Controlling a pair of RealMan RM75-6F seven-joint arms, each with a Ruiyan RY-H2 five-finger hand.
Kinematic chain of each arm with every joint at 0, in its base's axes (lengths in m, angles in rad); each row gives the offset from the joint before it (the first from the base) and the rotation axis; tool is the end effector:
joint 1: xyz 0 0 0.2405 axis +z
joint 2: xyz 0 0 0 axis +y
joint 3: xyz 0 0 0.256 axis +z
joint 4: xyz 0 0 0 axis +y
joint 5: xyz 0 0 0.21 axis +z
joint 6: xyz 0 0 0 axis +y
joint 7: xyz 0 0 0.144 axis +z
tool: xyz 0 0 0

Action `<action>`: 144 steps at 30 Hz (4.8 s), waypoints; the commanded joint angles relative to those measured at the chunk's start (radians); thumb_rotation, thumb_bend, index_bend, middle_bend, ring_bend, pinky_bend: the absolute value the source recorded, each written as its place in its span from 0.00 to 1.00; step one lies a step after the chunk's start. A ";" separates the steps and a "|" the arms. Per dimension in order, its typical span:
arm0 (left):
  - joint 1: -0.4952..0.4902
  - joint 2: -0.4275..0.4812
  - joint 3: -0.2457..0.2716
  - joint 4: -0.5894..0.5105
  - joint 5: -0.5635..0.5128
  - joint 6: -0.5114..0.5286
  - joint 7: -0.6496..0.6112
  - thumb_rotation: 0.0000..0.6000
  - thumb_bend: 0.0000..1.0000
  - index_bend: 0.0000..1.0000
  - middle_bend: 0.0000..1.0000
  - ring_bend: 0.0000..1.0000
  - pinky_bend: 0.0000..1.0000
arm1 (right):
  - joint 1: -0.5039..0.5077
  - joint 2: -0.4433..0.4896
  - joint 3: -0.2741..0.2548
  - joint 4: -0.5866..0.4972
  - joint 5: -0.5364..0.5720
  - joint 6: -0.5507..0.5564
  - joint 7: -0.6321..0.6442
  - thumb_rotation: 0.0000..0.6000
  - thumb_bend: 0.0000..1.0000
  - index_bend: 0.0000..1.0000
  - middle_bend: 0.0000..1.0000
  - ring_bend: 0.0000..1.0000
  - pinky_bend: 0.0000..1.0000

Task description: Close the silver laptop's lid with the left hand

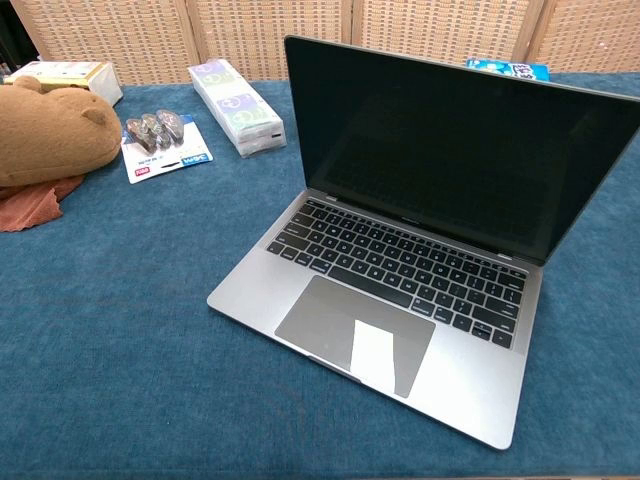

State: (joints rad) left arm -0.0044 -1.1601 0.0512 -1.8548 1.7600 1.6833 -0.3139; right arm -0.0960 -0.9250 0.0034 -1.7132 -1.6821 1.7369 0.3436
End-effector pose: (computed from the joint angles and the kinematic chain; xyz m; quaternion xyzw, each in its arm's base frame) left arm -0.2347 0.1322 0.1406 -0.4863 -0.4926 -0.5981 0.4039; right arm -0.2925 -0.1143 0.2242 0.5298 -0.4147 0.5030 0.5426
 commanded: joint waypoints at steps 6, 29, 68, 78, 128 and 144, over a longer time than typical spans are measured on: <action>0.000 0.000 0.001 0.000 0.000 0.000 0.000 1.00 0.12 0.23 0.12 0.14 0.18 | 0.002 0.000 -0.001 -0.001 0.000 -0.004 -0.002 1.00 0.19 0.00 0.00 0.00 0.00; -0.017 -0.012 0.003 0.000 0.008 -0.029 0.008 1.00 0.12 0.23 0.12 0.14 0.18 | -0.001 0.000 0.005 0.012 0.021 -0.003 0.019 1.00 0.19 0.00 0.00 0.00 0.00; -0.580 0.045 -0.205 0.085 -0.003 -0.541 -0.080 1.00 0.12 0.19 0.08 0.08 0.16 | -0.063 0.015 0.013 0.042 0.077 0.051 0.077 1.00 0.19 0.00 0.00 0.00 0.00; -0.702 -0.034 -0.255 0.104 -0.071 -0.633 -0.011 1.00 0.12 0.19 0.08 0.08 0.16 | -0.081 0.020 0.021 0.060 0.107 0.060 0.112 1.00 0.19 0.00 0.00 0.00 0.00; -1.102 -0.172 -0.290 0.173 -0.302 -0.997 0.289 1.00 0.12 0.17 0.02 0.02 0.11 | -0.227 0.045 0.032 0.093 0.156 0.191 0.205 1.00 0.19 0.00 0.00 0.00 0.00; -1.107 -0.184 -0.253 0.155 -0.331 -1.008 0.281 1.00 0.12 0.17 0.02 0.03 0.11 | -0.230 0.046 0.042 0.094 0.161 0.183 0.209 1.00 0.19 0.00 0.00 0.00 0.00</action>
State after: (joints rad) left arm -1.1111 -1.3501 -0.2032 -1.6929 1.4317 0.6773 -0.0316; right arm -0.3263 -0.8790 0.0450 -1.6194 -1.5209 1.9194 0.5527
